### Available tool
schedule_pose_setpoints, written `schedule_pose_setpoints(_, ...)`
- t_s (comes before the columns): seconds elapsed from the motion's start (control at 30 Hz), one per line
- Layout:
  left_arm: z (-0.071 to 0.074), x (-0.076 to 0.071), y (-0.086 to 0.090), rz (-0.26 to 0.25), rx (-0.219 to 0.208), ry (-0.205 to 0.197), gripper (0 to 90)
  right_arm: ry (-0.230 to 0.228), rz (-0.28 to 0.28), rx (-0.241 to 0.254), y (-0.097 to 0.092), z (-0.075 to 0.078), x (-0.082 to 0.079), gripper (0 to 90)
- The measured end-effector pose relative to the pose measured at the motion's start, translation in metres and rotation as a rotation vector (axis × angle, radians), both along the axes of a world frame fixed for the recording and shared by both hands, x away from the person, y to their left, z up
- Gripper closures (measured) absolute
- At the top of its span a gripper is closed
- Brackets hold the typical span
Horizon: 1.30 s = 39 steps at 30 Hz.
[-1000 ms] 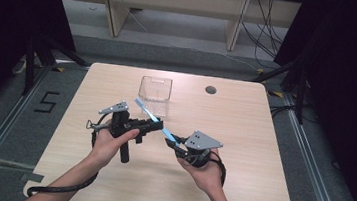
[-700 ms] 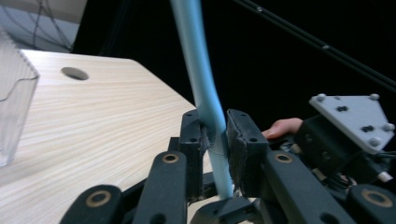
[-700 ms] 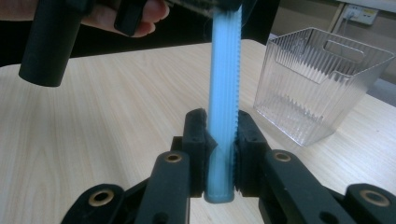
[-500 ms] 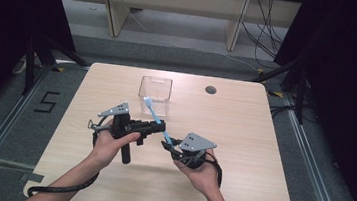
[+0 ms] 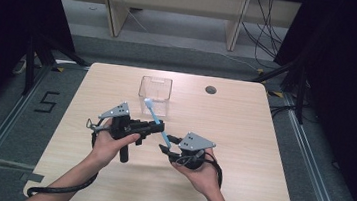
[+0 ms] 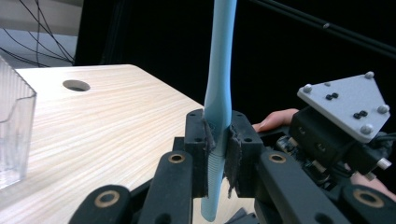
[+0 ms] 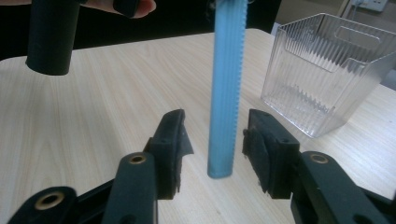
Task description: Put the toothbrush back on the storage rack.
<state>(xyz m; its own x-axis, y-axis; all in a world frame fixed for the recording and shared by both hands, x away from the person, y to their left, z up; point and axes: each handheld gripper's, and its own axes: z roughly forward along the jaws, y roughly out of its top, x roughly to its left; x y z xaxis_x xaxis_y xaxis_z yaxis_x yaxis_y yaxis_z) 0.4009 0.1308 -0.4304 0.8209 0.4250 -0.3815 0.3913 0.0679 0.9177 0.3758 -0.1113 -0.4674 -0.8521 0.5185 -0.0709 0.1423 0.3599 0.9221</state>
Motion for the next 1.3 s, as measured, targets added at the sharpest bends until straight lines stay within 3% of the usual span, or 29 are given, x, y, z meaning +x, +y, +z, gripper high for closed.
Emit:
schedule_pose_setpoints(0.17, 0.001, 0.001, 0.002, 0.011, 0.023, -0.016, 79.7, -0.001, -0.017, 0.013, -0.004, 0.003, -0.001, 54.0)
schedule_pose_setpoints(0.23, 0.001, 0.001, 0.003, 0.016, 0.033, -0.022, 79.7, -0.022, -0.013, 0.005, -0.009, 0.006, 0.0, 53.6)
schedule_pose_setpoints(0.53, 0.002, 0.003, 0.008, 0.07, 0.104, -0.074, 79.7, 0.004, -0.065, 0.051, -0.022, 0.011, -0.004, 53.5)
schedule_pose_setpoints(0.6, 0.001, 0.005, 0.009, 0.082, 0.108, -0.087, 79.7, -0.022, -0.078, 0.042, -0.027, 0.009, -0.004, 53.5)
schedule_pose_setpoints(0.63, 0.0, 0.006, 0.01, 0.088, 0.107, -0.087, 79.7, 0.017, -0.097, 0.05, -0.028, 0.008, -0.006, 53.5)
schedule_pose_setpoints(0.67, 0.001, 0.006, 0.012, 0.105, 0.13, -0.087, 79.7, 0.024, -0.104, 0.054, -0.03, 0.007, -0.006, 53.5)
schedule_pose_setpoints(0.73, 0.0, 0.008, 0.013, 0.108, 0.119, -0.098, 79.7, 0.001, -0.128, 0.051, -0.035, 0.004, -0.005, 53.5)
schedule_pose_setpoints(0.77, 0.001, 0.008, 0.014, 0.121, 0.141, -0.1, 79.7, 0.004, -0.132, 0.053, -0.037, 0.003, -0.005, 53.4)
schedule_pose_setpoints(0.87, 0.001, 0.011, 0.016, 0.137, 0.136, -0.112, 79.7, 0.026, -0.159, 0.057, -0.043, 0.0, -0.007, 53.0)
schedule_pose_setpoints(0.97, 0.002, 0.013, 0.019, 0.155, 0.15, -0.115, 79.7, 0.003, -0.167, 0.056, -0.046, -0.001, -0.006, 52.6)
schedule_pose_setpoints(1.1, 0.004, 0.017, 0.023, 0.178, 0.152, -0.124, 79.7, 0.036, -0.188, 0.056, -0.05, -0.004, -0.01, 52.2)
schedule_pose_setpoints(1.13, 0.004, 0.018, 0.024, 0.184, 0.152, -0.127, 79.7, 0.013, -0.19, 0.048, -0.051, -0.005, -0.01, 52.1)
schedule_pose_setpoints(1.3, 0.005, 0.022, 0.028, 0.201, 0.15, -0.142, 79.7, -0.003, -0.219, 0.061, -0.057, -0.009, -0.011, 51.5)
